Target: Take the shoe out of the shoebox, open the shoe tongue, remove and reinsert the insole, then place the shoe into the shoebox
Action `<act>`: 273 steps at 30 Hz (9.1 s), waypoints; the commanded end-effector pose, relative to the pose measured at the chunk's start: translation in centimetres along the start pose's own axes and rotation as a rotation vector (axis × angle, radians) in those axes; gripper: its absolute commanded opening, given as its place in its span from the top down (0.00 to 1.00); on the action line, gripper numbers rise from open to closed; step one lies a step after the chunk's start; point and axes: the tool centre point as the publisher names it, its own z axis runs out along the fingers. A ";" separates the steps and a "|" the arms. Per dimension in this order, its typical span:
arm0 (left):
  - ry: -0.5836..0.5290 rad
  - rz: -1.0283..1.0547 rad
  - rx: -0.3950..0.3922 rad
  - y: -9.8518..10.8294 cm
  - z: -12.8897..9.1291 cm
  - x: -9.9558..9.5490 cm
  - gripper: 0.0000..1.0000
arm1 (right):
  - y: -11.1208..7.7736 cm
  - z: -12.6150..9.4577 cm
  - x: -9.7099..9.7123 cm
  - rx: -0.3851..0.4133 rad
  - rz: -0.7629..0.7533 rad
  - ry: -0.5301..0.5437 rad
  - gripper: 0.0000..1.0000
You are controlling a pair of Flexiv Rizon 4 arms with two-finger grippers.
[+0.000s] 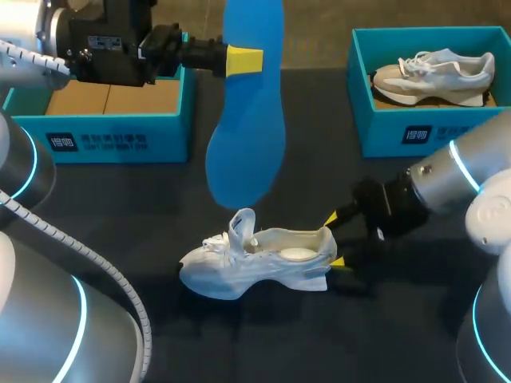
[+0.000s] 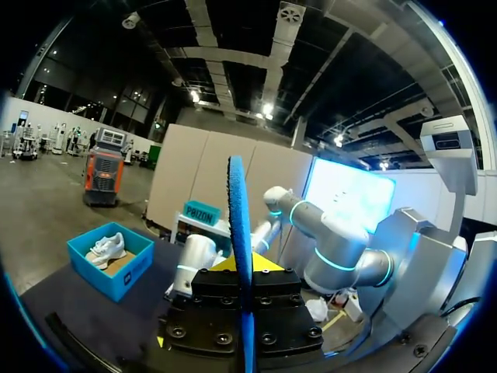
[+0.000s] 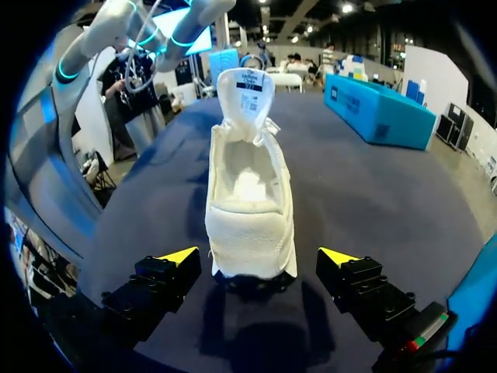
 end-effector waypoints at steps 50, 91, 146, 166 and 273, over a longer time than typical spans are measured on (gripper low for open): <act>0.001 0.000 0.000 0.1 0.0 0.0 1.00 | 5.5 -0.3 -0.2 0.814 -0.048 -0.048 0.00; 0.001 0.000 0.000 0.1 0.0 0.0 1.00 | 4.1 6.3 -3.7 0.805 -0.057 -0.052 0.02; 0.001 0.000 0.000 0.1 0.0 0.0 1.00 | 5.8 0.8 -2.9 0.781 0.223 -0.084 1.00; 0.001 0.000 0.000 0.1 0.0 0.0 1.00 | 3.7 -1.8 -2.0 0.579 0.885 -0.346 1.00; 0.001 0.000 0.000 0.1 0.0 0.0 1.00 | 6.5 -6.8 0.2 0.004 1.399 0.221 0.00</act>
